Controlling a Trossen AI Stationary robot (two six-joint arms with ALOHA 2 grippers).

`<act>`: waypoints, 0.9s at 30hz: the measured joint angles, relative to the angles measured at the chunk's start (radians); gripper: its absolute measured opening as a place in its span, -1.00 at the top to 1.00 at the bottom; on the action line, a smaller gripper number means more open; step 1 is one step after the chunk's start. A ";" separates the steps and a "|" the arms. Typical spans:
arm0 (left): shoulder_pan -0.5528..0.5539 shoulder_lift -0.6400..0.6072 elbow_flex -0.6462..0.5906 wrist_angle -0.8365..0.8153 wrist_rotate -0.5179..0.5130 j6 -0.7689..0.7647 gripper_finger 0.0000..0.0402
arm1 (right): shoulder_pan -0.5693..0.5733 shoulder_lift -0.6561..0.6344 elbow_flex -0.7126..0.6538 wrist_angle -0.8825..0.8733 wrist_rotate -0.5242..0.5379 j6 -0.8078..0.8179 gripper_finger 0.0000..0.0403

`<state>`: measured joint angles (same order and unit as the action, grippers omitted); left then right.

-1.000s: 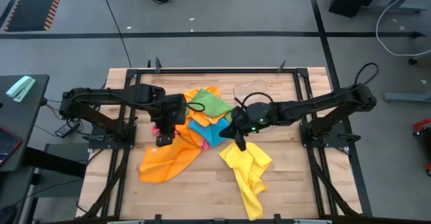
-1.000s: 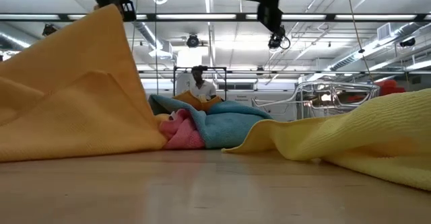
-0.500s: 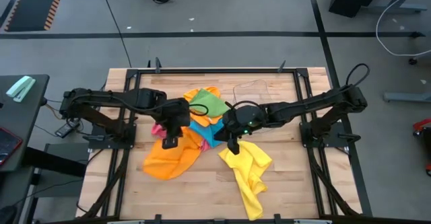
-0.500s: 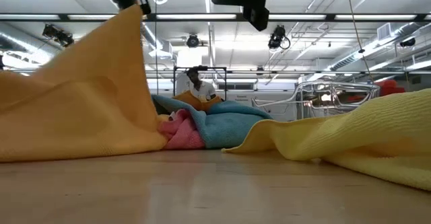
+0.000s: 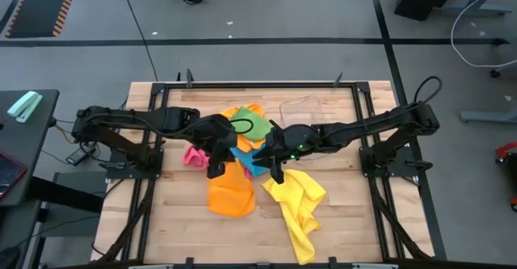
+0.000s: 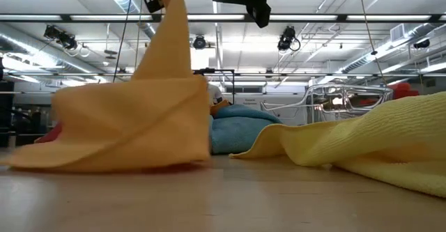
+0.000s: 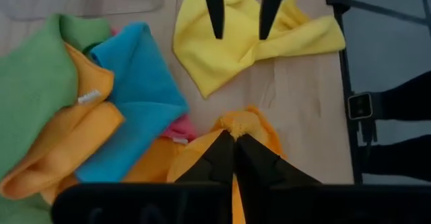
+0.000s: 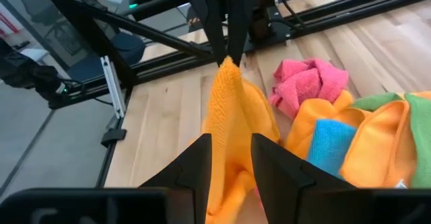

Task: Fold microfiber towels
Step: Fold the bottom orange towel

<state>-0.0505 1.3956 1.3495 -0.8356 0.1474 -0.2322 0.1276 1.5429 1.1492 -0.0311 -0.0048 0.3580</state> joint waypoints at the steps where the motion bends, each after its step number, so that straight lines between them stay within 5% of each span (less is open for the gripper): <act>1: 0.000 0.000 0.000 -0.004 0.008 -0.021 0.87 | 0.000 0.000 0.000 0.000 0.000 0.000 0.44; 6: -0.004 0.000 0.000 -0.142 0.071 -0.073 0.89 | 0.000 -0.004 0.000 -0.004 -0.040 -0.001 0.44; 13: -0.045 0.025 -0.005 -0.278 -0.022 0.024 0.94 | 0.000 -0.005 0.000 -0.007 -0.060 -0.005 0.44; 23: -0.047 0.116 -0.127 -0.121 -0.296 0.137 0.91 | 0.000 -0.012 -0.001 -0.061 -0.081 0.040 0.45; 27: -0.020 0.161 -0.160 -0.055 -0.309 0.145 0.94 | 0.000 -0.046 -0.001 -0.116 -0.082 0.041 0.46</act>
<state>-0.0706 1.5570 1.1893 -0.8910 -0.1621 -0.0872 0.1276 1.4969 1.1481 -0.1472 -0.0872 0.3988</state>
